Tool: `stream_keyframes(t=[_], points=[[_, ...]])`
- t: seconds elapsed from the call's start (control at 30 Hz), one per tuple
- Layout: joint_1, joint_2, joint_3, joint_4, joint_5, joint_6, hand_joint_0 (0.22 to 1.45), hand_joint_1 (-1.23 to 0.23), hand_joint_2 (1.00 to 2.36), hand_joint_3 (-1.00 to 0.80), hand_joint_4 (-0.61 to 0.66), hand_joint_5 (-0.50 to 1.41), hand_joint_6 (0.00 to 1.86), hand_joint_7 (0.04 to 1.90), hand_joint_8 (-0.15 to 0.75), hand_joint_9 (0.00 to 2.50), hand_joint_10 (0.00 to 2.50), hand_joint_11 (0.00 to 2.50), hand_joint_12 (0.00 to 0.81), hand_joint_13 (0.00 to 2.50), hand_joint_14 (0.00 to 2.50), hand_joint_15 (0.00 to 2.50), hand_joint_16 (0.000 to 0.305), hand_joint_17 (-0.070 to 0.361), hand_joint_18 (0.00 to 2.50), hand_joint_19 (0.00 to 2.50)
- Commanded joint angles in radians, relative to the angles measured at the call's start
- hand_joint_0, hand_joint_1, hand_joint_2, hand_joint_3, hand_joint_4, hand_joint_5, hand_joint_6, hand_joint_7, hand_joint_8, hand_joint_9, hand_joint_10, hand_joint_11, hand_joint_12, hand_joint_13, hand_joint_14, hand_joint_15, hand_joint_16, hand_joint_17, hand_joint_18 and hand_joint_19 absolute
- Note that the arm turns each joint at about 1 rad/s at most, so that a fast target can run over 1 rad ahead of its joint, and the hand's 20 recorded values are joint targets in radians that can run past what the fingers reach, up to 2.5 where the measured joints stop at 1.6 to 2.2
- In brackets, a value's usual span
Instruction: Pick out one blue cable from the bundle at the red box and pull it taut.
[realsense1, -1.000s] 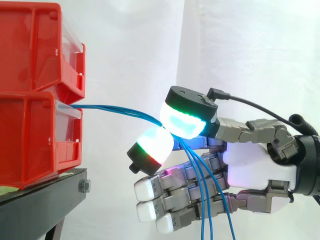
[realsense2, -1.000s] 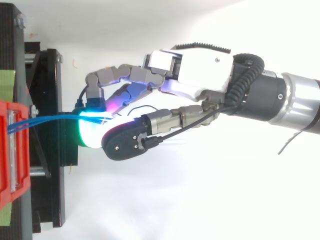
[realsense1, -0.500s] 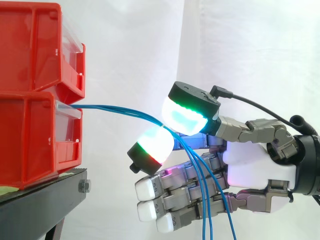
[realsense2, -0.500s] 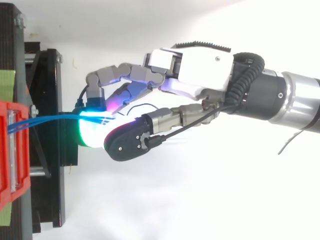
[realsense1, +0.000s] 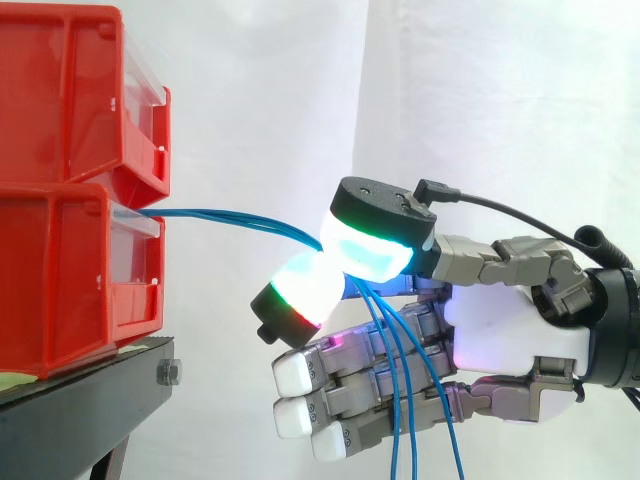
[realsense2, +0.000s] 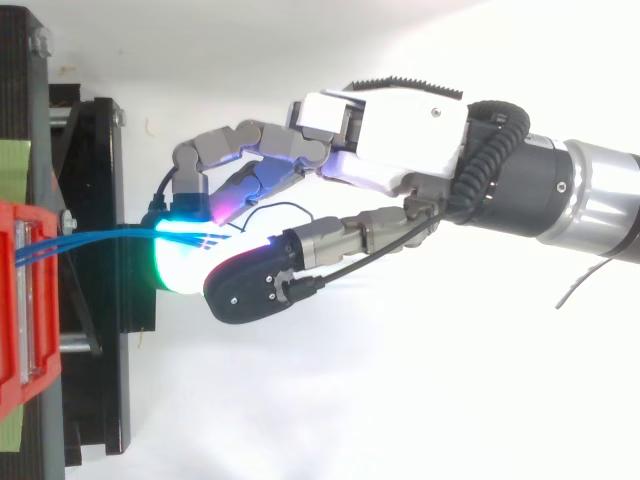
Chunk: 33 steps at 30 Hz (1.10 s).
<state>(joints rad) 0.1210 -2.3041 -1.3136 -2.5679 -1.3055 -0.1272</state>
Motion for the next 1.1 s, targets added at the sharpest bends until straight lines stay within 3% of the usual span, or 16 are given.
stream_keyframes(t=[0.0, 0.13, 0.4, 0.6, 1.07], points=[[0.000, 0.000, 0.001, 0.000, -0.001, 0.000, 0.62, -0.70, 1.02, -0.27, 0.20, -0.16, 0.70, 1.14, 0.262, 0.76, 0.02, 0.52, 0.347, 0.69, 0.02, 0.39, 0.058, 0.131, 0.46, 0.56], [0.000, 0.000, 0.001, 0.000, 0.000, 0.000, 0.62, -0.72, 1.01, -0.36, 0.21, -0.16, 0.73, 1.09, 0.262, 0.76, 0.02, 0.53, 0.346, 0.70, 0.02, 0.39, 0.058, 0.131, 0.46, 0.56], [0.000, 0.000, 0.001, 0.000, 0.000, 0.000, 0.59, -0.52, 1.00, -0.48, 0.21, -0.15, 0.76, 1.08, 0.270, 0.84, 0.02, 0.55, 0.348, 0.72, 0.02, 0.41, 0.059, 0.132, 0.48, 0.58], [0.000, 0.000, 0.001, 0.000, 0.000, 0.000, 0.61, -0.52, 1.01, -0.35, 0.21, -0.15, 0.75, 1.09, 0.269, 0.84, 0.02, 0.55, 0.350, 0.73, 0.02, 0.41, 0.058, 0.131, 0.48, 0.58], [0.000, 0.002, 0.002, 0.000, -0.001, 0.000, 0.67, -0.72, 1.02, -0.11, 0.23, -0.20, 0.81, 0.98, 0.282, 0.77, 0.03, 0.64, 0.353, 0.74, 0.02, 0.43, 0.059, 0.134, 0.50, 0.57]])
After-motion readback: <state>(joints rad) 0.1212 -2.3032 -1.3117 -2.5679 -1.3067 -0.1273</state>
